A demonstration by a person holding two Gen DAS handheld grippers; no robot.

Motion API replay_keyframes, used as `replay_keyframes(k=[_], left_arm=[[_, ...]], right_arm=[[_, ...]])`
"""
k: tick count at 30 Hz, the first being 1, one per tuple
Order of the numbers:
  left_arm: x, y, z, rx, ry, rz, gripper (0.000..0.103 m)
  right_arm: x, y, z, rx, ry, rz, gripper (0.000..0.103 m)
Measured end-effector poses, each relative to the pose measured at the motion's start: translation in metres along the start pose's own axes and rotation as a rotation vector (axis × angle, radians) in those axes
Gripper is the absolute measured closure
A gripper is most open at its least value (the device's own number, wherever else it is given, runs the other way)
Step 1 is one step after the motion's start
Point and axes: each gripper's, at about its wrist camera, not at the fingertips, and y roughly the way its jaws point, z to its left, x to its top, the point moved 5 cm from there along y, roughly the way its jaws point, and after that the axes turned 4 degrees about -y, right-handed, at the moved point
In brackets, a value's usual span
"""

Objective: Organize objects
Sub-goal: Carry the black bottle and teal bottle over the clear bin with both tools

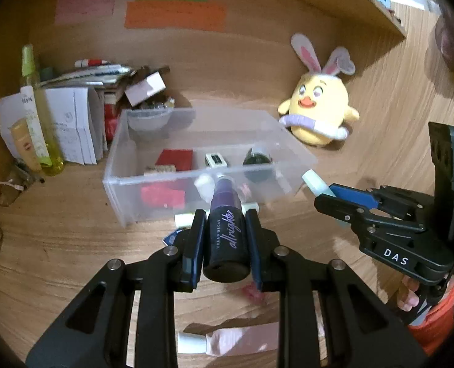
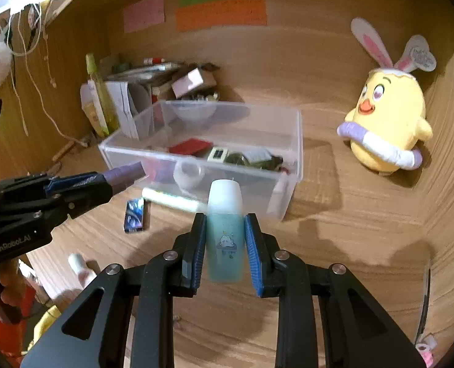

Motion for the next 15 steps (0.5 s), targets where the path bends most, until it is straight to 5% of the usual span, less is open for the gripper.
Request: replay_keyframes(k=[15], left_arm=[[0.042,-0.011,0.020,0.032,-0.048,-0.106,0.078]], right_arm=[[0.040,-0.006,-0.021,-0.058,-0.002,-0.088,0.080]])
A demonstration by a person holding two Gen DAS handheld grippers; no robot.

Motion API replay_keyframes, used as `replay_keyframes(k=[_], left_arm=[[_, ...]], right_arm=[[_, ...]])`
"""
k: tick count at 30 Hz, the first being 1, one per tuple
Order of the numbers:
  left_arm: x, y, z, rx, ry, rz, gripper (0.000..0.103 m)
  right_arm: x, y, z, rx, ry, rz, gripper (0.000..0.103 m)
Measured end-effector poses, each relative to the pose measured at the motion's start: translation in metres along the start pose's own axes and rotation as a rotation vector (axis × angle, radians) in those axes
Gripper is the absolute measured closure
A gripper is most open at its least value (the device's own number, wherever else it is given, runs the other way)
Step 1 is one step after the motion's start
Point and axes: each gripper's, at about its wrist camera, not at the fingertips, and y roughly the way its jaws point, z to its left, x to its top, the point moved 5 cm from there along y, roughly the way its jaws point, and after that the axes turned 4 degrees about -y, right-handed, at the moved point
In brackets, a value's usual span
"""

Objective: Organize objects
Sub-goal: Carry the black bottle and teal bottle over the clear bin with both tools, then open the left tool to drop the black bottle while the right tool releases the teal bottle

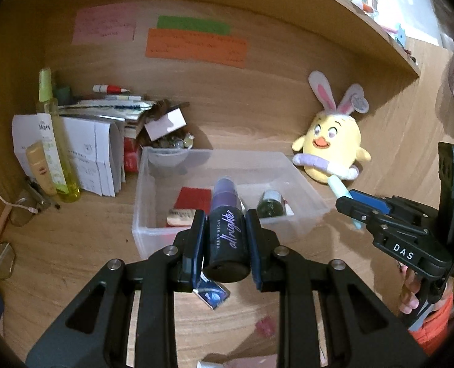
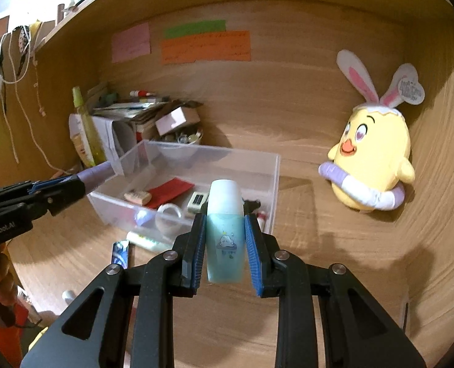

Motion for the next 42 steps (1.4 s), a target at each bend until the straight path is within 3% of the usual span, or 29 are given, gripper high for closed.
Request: replay_keyframes(k=[22,42], left_arm=[[0.023,0.064,0.013,0.038,-0.021,0.078,0.078],[0.015,0.119,0.027,0.053,-0.025,0.175,0.078]], right_arm=[[0.049,0.047,0.008,0.023,-0.051,-0.021,0.080],[0.023,0.120,0.012,0.095,-0.036,0.155,0.080]])
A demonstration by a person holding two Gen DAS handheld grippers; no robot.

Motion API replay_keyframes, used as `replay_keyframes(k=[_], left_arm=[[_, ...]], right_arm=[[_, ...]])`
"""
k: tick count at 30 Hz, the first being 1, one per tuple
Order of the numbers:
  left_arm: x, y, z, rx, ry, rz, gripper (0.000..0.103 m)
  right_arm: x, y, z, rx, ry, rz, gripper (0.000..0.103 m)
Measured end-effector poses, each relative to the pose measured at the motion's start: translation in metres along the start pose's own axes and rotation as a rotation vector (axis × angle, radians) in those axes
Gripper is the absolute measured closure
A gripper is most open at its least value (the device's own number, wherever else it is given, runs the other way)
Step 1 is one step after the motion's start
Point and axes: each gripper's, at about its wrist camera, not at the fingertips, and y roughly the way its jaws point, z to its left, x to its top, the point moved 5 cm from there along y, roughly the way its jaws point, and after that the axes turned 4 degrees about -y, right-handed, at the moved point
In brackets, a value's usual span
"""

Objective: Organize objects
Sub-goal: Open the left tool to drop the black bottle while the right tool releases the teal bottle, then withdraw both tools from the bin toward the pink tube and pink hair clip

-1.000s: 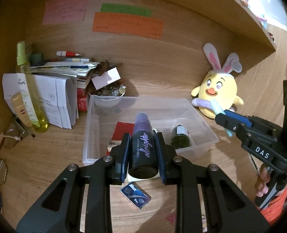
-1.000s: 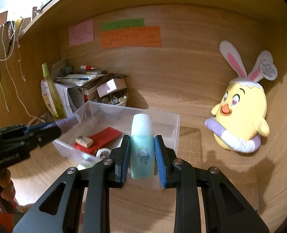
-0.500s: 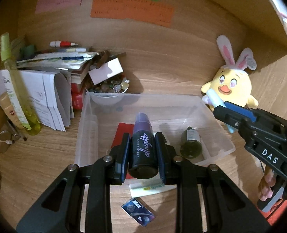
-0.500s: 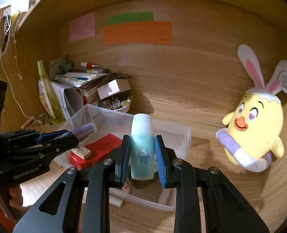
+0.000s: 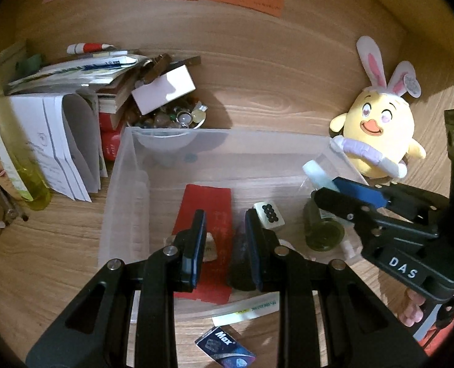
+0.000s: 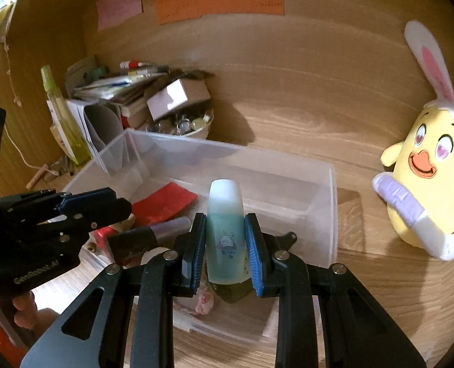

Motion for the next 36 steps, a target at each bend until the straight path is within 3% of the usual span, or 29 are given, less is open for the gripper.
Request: replay_keyframes(k=[10,16,27,36], left_arm=[[-0.002,-0.002,-0.002,-0.019,0.001,0.007,0.077],[-0.002,-0.019,-0.003,-0.012,0.002,-0.027,0.060],[-0.009,-0.061,-0.002,0.025,0.010,-0.092,0.038],[-0.028,-0.090,0.006,0.057,0.005,-0.115,0.023]], right_arm=[[-0.007,0.011,0.006,0.018,-0.025,0.047,0.080],[-0.007,0.007,0.006,0.019,-0.026,0.048,0.078],[0.000,-0.023,0.012,-0.006,-0.043,-0.018,0.058],[-0.015,-0.054,0.025,-0.006,-0.068,-0.056,0.050]])
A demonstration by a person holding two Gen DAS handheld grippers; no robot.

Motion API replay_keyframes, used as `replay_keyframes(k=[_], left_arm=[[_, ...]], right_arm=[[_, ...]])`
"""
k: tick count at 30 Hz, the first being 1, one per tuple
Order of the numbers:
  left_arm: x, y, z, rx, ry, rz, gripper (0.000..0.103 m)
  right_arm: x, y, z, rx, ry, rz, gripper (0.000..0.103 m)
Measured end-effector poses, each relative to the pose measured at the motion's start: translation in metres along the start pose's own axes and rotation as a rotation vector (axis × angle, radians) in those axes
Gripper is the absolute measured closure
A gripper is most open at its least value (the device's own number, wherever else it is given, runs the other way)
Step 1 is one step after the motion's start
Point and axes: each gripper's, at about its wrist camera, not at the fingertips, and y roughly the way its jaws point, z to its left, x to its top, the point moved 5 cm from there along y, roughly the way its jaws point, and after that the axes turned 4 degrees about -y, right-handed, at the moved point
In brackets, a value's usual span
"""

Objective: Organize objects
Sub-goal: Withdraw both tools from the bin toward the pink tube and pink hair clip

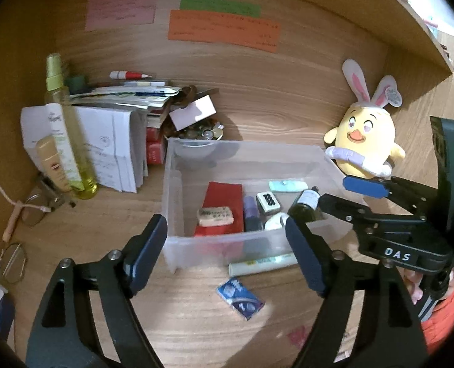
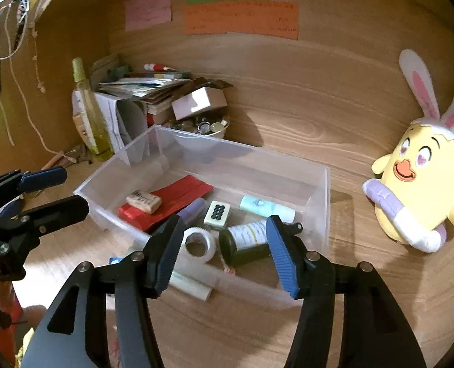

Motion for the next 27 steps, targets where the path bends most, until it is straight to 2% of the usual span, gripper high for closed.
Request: replay_keyframes(k=[11,18,27], left_arm=[[-0.040,-0.015,0.009,0.040,0.024,0.059,0.022],[-0.074,-0.020,0.016,0.052,0.007,0.114,0.022],[-0.109,-0.027,0.013,0.030,-0.004,0.164,0.022]], right_arm=[[-0.032,-0.022,0.017,0.040,0.025,0.015,0.049],[-0.063,-0.022,0.036,0.070,0.021,0.069,0.049],[-0.093,-0.017,0.065,0.111,-0.011,0.136,0.049]])
